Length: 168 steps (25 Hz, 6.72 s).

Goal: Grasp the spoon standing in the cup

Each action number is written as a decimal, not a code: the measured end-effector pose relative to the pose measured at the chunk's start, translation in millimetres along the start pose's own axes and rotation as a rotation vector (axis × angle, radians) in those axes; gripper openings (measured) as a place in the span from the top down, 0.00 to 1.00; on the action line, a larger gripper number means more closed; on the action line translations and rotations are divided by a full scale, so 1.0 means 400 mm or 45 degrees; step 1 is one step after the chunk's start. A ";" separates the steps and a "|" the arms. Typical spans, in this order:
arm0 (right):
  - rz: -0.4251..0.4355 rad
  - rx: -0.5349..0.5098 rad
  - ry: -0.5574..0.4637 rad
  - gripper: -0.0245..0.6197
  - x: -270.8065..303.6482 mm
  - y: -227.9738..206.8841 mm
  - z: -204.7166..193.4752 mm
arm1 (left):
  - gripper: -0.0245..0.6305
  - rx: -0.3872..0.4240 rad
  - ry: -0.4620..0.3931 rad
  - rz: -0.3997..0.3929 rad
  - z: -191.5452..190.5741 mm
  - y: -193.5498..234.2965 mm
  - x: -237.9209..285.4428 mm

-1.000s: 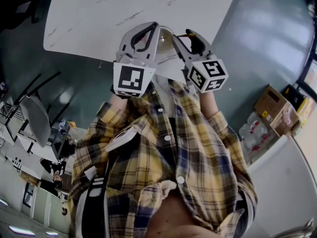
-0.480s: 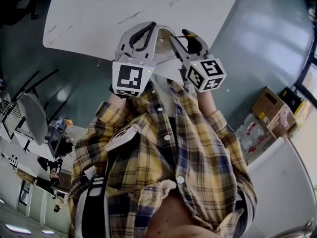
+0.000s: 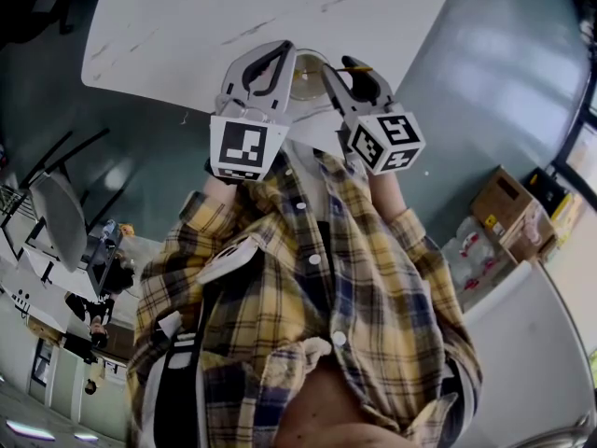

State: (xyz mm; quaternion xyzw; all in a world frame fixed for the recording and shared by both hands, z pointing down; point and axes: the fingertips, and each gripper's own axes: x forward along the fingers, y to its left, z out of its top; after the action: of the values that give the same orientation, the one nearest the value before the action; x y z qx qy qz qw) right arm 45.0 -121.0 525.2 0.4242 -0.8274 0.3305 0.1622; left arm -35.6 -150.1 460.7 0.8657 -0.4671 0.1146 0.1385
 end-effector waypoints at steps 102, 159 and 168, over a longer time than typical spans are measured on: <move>0.425 -0.553 -0.686 0.91 -0.346 0.389 0.548 | 0.94 0.239 -0.368 0.145 0.380 -0.072 -0.212; 0.291 -0.506 -0.656 0.91 -0.322 0.285 0.565 | 0.94 0.326 -0.384 0.071 0.418 -0.067 -0.118; 0.301 -0.499 -0.645 0.91 -0.313 0.279 0.558 | 0.94 0.335 -0.420 0.035 0.427 -0.076 -0.109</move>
State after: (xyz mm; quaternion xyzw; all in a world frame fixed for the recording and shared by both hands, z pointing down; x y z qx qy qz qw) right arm 30.9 -152.4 248.1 0.3548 -0.9326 0.0660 -0.0094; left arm -21.7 -159.8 282.6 0.8770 -0.4761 0.0332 -0.0558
